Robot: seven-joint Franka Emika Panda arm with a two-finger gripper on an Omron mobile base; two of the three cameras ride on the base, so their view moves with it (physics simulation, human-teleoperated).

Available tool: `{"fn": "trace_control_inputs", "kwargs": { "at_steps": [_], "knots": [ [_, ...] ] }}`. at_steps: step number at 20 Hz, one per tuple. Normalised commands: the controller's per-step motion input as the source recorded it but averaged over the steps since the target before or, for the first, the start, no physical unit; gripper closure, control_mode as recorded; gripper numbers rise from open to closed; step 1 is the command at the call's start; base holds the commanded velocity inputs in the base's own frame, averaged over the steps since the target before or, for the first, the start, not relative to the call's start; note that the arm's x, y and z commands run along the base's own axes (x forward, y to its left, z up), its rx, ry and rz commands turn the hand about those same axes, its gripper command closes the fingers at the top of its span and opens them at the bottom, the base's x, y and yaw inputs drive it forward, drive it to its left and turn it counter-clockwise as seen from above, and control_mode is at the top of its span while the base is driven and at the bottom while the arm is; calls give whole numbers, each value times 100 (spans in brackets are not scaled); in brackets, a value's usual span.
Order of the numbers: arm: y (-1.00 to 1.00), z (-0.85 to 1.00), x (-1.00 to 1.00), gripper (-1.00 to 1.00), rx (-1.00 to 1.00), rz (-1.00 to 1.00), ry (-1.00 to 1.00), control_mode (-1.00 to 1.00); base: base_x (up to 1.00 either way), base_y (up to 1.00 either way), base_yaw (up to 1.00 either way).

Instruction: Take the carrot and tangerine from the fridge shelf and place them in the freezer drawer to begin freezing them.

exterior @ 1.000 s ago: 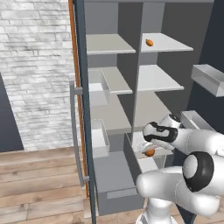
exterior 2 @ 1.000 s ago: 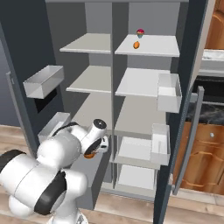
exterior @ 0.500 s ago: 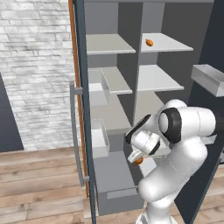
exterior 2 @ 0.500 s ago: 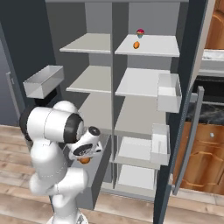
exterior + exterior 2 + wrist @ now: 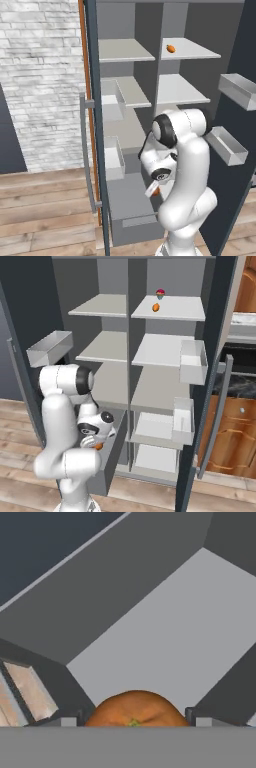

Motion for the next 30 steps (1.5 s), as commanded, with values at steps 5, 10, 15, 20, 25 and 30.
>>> {"fn": "trace_control_inputs", "kwargs": {
  "at_steps": [5, 10, 15, 20, 25, 30],
  "knots": [
    [0, -35, 53, 100, 0, 17, 0, -100, 0, 0, 0],
    [1, -25, 44, 100, 0, 15, 0, -100, 0, 0, 0],
    [10, -19, 38, 100, 0, 9, 0, -100, 0, 0, 0],
    [19, -28, 38, 100, 0, 6, 2, -100, 0, 0, 0],
    [22, -40, 5, 100, 0, 4, 1, -100, 0, 0, 0],
    [13, -34, 0, 100, 0, 1, 4, -100, 0, 0, 0]
  ]
}}
